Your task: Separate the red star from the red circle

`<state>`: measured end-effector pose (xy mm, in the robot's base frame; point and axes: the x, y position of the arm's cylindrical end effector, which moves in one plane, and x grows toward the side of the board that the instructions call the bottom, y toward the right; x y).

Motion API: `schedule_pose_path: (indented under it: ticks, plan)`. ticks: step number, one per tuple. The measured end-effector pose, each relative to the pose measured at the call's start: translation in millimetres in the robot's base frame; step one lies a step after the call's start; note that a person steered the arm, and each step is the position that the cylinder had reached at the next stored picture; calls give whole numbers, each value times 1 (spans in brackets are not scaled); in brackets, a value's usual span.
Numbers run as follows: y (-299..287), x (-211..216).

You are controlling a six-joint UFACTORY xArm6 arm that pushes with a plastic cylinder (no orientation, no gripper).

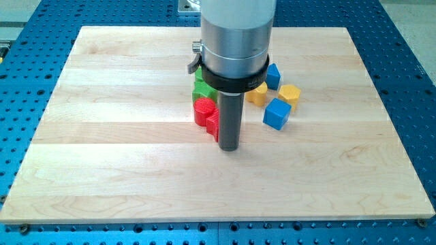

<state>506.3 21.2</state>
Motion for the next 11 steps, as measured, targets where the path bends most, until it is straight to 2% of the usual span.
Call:
schedule_pose_path:
  ticks: [1,2,3,4,6,9,11]
  plan:
    - [-11,1]
    - [-58,1]
    - [-81,1]
    - [-79,1]
    - [-2,-35]
    - [1,-33]
    - [-78,-23]
